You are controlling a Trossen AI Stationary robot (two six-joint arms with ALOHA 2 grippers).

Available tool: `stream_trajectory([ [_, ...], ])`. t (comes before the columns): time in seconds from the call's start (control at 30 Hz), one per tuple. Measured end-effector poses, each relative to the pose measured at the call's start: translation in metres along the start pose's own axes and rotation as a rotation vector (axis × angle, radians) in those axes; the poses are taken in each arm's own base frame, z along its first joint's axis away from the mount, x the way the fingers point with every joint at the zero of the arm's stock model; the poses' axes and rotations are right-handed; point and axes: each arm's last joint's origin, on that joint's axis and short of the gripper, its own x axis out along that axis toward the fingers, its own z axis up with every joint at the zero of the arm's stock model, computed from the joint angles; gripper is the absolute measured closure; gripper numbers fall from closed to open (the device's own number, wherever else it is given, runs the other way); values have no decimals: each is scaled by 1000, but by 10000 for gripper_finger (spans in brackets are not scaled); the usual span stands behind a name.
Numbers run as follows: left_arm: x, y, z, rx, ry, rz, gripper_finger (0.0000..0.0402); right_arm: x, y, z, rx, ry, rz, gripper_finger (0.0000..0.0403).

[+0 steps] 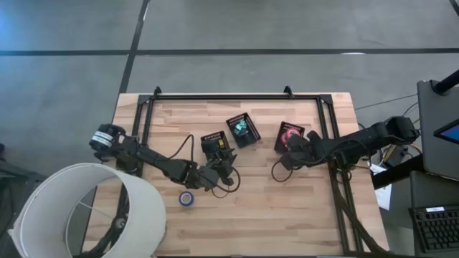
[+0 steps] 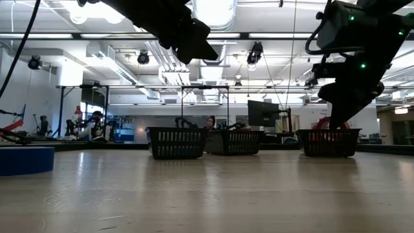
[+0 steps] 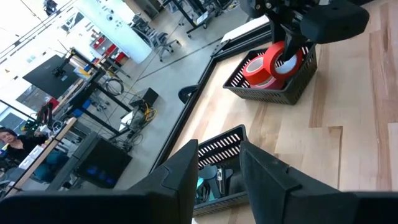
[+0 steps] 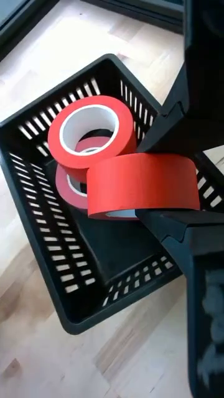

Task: Pick and place Stapler, Stapler remover, tape
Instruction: Put the orange tape into the right black basket

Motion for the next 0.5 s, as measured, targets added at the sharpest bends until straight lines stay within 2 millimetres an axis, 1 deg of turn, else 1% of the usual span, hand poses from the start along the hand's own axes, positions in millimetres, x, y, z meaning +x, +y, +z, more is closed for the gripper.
stream_trajectory([
  [0.27,0,0,0,0,0,0,280,1,-1,1,-17,-57,-42,288],
  [0.5,0,0,0,0,0,0,280,5,0,-2,-34,-50,-62,259],
])
